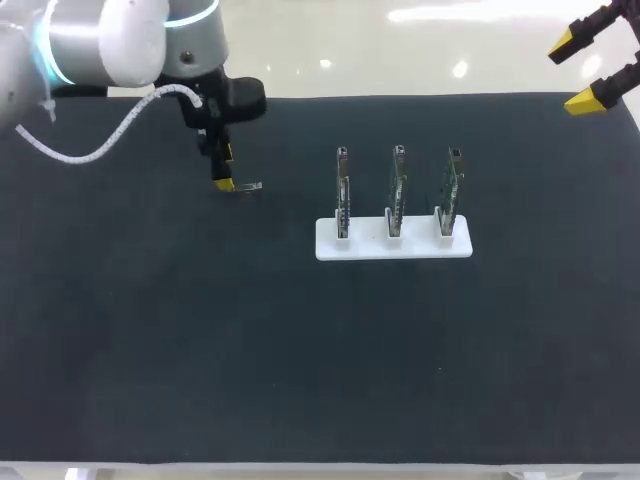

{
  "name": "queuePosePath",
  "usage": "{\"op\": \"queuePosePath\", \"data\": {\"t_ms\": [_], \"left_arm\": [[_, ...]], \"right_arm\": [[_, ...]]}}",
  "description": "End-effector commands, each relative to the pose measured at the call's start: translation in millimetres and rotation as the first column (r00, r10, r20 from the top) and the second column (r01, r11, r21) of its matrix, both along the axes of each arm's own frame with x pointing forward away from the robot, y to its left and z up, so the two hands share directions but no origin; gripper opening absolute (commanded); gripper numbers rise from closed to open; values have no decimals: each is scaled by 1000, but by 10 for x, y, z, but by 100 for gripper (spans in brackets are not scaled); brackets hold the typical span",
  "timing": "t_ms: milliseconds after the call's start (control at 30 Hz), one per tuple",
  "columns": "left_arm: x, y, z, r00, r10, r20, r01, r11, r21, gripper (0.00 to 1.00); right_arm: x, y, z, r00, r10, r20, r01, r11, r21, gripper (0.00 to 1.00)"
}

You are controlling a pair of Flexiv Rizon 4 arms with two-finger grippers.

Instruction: Pick up the optical module with the left hand, and insert it into the network port with the right hand.

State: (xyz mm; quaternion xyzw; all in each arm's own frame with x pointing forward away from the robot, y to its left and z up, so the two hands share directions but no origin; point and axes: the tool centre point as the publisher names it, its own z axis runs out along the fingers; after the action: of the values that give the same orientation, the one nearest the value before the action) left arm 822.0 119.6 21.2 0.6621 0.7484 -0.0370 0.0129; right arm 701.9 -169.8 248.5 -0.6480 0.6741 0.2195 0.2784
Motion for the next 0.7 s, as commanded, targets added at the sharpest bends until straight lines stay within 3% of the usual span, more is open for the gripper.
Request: {"op": "queuePosePath", "data": {"t_ms": [33, 700], "left_arm": [[105, -28, -44, 999, 2, -53, -2, 1000, 0, 100], [26, -84, -244, 1000, 17, -22, -17, 1000, 10, 100]], "right_arm": [[-3, 2, -4, 1000, 0, 1, 0, 1000, 1, 100], [-3, 2, -4, 1000, 0, 1, 0, 1000, 1, 100]]}}
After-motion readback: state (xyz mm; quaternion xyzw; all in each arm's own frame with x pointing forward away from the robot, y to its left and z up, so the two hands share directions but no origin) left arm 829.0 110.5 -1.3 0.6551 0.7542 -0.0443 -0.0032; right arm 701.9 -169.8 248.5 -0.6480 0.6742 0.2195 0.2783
